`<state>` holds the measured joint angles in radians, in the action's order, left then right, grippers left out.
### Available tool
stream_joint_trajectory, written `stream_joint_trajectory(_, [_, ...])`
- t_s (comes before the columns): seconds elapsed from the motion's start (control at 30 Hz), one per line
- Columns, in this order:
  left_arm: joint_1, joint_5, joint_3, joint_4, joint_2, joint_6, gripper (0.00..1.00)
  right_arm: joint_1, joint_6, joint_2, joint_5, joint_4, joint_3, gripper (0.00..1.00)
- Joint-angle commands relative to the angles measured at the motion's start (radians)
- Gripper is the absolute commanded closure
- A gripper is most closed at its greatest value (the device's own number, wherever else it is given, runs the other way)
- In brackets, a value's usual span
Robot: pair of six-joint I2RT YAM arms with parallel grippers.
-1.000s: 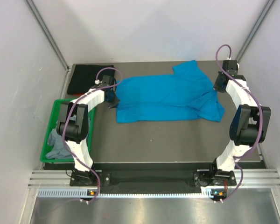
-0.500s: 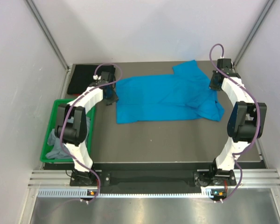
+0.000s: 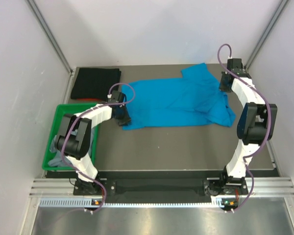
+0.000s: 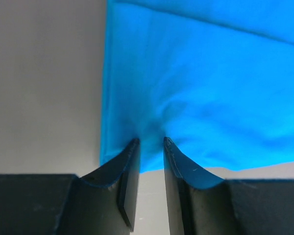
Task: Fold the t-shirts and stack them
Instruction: Fold the tshirt
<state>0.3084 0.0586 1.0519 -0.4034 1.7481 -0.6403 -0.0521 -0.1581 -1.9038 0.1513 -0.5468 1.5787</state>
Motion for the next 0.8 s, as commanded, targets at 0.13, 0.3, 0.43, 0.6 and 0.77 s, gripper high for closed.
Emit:
stream_joint_trajectory(0.13, [0.011,-0.169,-0.029,-0.006,0.033,-0.001,0.69,0.032,0.103,-0.051,-0.007,0.019,0.076,1.0])
stream_joint_trajectory(0.3, [0.011,-0.29,0.005,-0.074,0.068,0.022,0.69,0.041,0.187,-0.051,0.028,0.073,0.055,1.0])
stream_joint_trajectory(0.43, [0.011,-0.322,0.01,-0.097,0.067,0.024,0.7,0.044,0.203,-0.04,0.011,0.096,0.044,1.0])
stream_joint_trajectory(0.6, [0.011,-0.353,0.017,-0.109,0.053,0.027,0.71,0.044,0.212,-0.037,0.017,0.099,0.046,1.0])
stream_joint_trajectory(0.77, [0.012,-0.318,0.031,-0.11,0.044,0.024,0.71,0.08,0.229,-0.031,-0.025,0.114,0.041,1.0])
